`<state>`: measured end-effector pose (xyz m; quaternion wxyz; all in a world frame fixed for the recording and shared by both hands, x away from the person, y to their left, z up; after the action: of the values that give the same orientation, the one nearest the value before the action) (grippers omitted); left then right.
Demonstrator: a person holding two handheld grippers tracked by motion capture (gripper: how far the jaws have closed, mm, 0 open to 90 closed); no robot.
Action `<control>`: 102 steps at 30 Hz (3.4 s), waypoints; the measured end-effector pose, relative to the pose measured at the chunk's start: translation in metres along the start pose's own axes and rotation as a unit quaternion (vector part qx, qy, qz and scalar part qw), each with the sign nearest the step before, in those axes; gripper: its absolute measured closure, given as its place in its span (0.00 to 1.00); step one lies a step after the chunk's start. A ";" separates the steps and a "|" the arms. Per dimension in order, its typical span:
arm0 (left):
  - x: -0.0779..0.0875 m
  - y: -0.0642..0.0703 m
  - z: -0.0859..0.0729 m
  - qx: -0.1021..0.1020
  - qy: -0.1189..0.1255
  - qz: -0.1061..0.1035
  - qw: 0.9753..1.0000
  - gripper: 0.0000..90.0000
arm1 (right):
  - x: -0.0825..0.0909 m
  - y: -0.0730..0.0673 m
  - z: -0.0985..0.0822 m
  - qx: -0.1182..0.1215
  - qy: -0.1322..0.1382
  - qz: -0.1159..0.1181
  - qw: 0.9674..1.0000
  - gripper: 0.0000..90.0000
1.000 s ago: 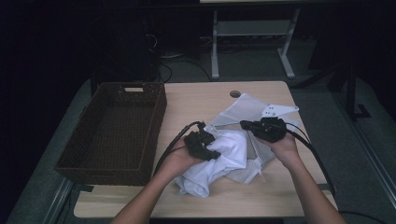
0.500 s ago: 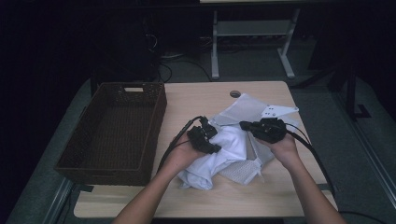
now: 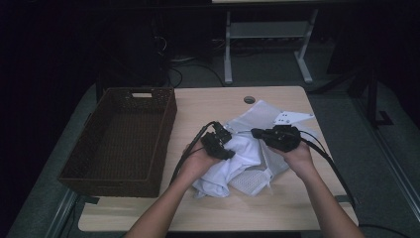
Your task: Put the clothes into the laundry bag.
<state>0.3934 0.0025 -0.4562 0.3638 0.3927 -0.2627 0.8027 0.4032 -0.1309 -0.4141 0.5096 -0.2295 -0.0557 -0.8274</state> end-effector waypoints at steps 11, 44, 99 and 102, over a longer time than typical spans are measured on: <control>-0.012 0.007 0.017 0.022 0.008 0.005 1.000 0.77 | 0.001 -0.001 0.001 0.000 0.004 0.003 1.000 0.98; -0.043 0.002 0.041 0.063 0.030 0.023 0.997 0.60 | 0.002 0.003 -0.006 -0.001 -0.007 -0.005 1.000 0.98; 0.022 -0.018 -0.056 0.086 0.060 0.009 0.994 0.32 | 0.032 -0.028 -0.099 -0.071 -0.088 -0.028 0.993 0.52; 0.023 -0.021 -0.057 0.091 0.063 0.013 0.994 0.32 | 0.028 -0.029 -0.106 -0.075 -0.095 -0.031 0.992 0.53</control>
<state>0.3754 0.0642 -0.4659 0.3320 0.3700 -0.1698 0.8509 0.3329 -0.1745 -0.4919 0.4573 -0.3430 -0.0492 -0.8190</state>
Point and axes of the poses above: each handheld gripper's, and its own axes: x roughly backward along the jaws, z roughly out of its top, y roughly to its right, the point moved 8 cm from there along -x, roughly forward along the jaws, and after that the axes turned 11 degrees about z, right-handed, at the moved point
